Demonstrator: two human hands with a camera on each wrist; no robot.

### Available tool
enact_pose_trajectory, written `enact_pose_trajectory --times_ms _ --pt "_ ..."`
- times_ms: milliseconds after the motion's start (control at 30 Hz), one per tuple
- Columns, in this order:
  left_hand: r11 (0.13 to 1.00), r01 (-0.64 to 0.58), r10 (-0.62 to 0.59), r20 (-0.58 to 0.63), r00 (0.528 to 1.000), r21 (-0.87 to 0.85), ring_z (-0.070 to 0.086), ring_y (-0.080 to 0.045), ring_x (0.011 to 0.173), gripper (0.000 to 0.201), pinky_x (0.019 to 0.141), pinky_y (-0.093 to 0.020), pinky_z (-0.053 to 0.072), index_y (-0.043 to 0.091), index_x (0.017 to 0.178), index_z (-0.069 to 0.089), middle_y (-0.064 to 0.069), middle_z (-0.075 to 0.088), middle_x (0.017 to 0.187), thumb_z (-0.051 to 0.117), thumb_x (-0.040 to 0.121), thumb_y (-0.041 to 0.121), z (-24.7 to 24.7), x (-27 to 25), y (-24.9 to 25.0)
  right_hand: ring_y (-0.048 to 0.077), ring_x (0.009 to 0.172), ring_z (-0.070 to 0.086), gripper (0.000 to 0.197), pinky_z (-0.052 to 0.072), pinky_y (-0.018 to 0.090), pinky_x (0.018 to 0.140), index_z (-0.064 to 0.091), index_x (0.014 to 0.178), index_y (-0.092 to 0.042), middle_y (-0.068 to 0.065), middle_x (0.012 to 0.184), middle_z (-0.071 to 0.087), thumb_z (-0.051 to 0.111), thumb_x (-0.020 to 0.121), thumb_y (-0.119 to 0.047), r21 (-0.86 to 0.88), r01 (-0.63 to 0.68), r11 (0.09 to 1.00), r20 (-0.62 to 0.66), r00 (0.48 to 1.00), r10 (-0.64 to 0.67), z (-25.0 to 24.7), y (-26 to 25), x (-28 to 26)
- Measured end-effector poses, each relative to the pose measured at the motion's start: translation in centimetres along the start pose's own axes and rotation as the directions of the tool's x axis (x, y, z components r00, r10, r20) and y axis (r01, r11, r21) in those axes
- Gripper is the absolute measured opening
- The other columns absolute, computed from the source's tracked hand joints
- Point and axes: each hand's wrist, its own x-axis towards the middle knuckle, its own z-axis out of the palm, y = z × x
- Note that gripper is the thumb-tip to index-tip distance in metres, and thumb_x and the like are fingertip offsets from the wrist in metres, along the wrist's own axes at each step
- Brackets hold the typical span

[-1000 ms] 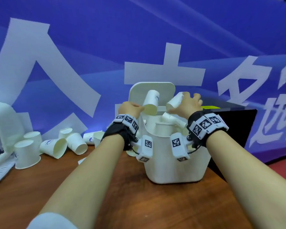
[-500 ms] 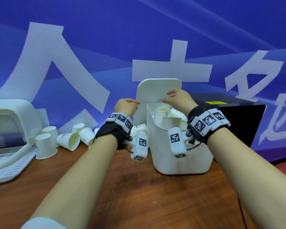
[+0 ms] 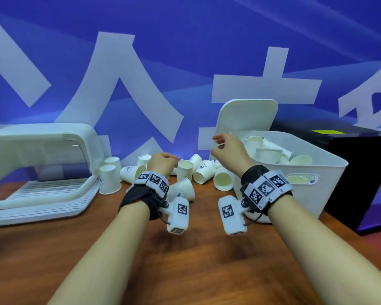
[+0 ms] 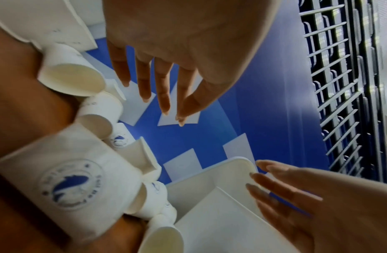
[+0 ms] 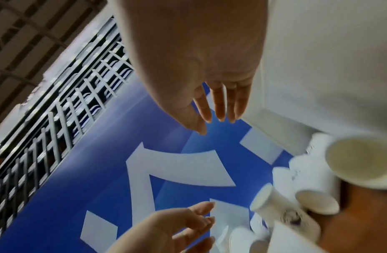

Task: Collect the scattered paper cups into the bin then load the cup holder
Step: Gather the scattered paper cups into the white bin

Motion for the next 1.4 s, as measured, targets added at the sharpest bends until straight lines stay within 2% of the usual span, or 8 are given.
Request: enact_pose_trajectory --times_ms 200,400,533,667,800,1100,1233,1400 --pt "0.996 0.076 -0.074 0.050 0.996 -0.047 0.054 -0.006 0.073 0.020 0.056 -0.010 0.038 0.009 0.099 0.073 -0.001 0.065 0.092 0.062 0.083 0.003 -0.5 0.8 -4.0 0.024 0.117 0.054 0.048 0.041 0.028 0.090 0.049 0.134 -0.013 0.009 0.130 0.055 0.059 0.088 -0.015 0.156 -0.333 0.930 0.092 0.942 0.322 5.4 3.3 0.5" --pt "0.983 0.186 -0.182 0.242 0.953 0.007 0.049 -0.012 0.104 0.038 0.090 -0.025 0.040 0.014 0.114 0.069 0.005 0.058 0.111 0.072 0.077 0.007 0.7 2.3 -6.4 0.023 0.126 0.048 0.054 0.039 0.039 0.108 0.044 0.140 -0.020 0.005 0.143 0.046 0.056 0.087 -0.020 0.294 -0.482 0.826 0.116 0.875 0.469 8.5 7.2 0.8" --pt "0.977 0.161 -0.201 0.343 0.917 0.141 0.047 -0.015 0.094 0.022 0.094 -0.034 0.040 0.022 0.082 0.060 0.005 0.050 0.090 0.075 0.075 0.008 1.2 2.9 -7.1 0.018 0.122 0.047 0.052 0.039 0.037 0.106 0.043 0.142 -0.027 -0.001 0.142 0.046 0.052 0.091 -0.029 0.411 -0.504 0.760 0.145 0.859 0.491 10.0 8.7 0.7" --pt "0.944 0.077 -0.206 0.392 0.897 0.320 0.049 -0.019 0.098 0.046 0.071 -0.026 0.041 0.017 0.118 0.061 -0.003 0.053 0.108 0.076 0.076 0.013 0.9 3.6 -7.3 0.019 0.129 0.042 0.051 0.036 0.034 0.107 0.037 0.146 -0.023 0.001 0.147 0.041 0.048 0.097 -0.028 0.414 -0.504 0.758 0.183 0.862 0.473 10.4 9.3 1.1" --pt "0.953 0.127 -0.213 0.312 0.926 0.275 0.051 -0.016 0.091 0.045 0.056 -0.019 0.039 0.017 0.115 0.059 -0.004 0.057 0.106 0.078 0.075 0.011 0.9 3.8 -8.7 0.022 0.135 0.040 0.051 0.033 0.033 0.111 0.039 0.146 -0.015 0.003 0.150 0.040 0.048 0.097 -0.024 0.399 -0.482 0.780 0.128 0.872 0.473 10.5 9.4 1.7" --pt "0.979 0.204 -0.192 0.294 0.936 -0.009 0.069 -0.016 0.091 0.053 0.082 -0.029 0.056 0.014 0.114 0.063 -0.004 0.072 0.098 0.071 0.077 0.051 0.5 3.9 -8.1 0.022 0.120 0.055 0.042 0.041 0.039 0.107 0.056 0.133 -0.015 0.006 0.130 0.061 0.047 0.093 -0.023 0.375 -0.359 0.854 -0.004 0.921 0.389 9.4 7.7 2.0" --pt "0.933 0.212 -0.114 0.321 0.940 -0.290 0.068 -0.008 0.074 0.040 0.059 -0.017 0.048 0.009 0.108 0.064 0.001 0.072 0.085 0.076 0.078 0.034 0.2 3.0 -6.3 0.017 0.091 0.068 0.023 0.053 0.035 0.091 0.067 0.109 -0.017 0.004 0.096 0.070 0.052 0.092 -0.019 0.469 -0.275 0.839 -0.050 0.940 0.336 8.2 5.6 1.7" --pt "0.841 0.162 0.014 0.320 0.947 -0.516 0.055 -0.014 0.071 0.016 0.045 -0.016 0.034 0.006 0.092 0.064 -0.005 0.067 0.084 0.072 0.080 0.015 -0.6 1.4 -3.1 0.011 0.072 0.070 0.014 0.058 0.029 0.079 0.073 0.093 -0.016 0.003 0.095 0.073 0.061 0.087 -0.012 0.470 -0.147 0.870 -0.130 0.964 0.232 5.5 2.8 0.5"
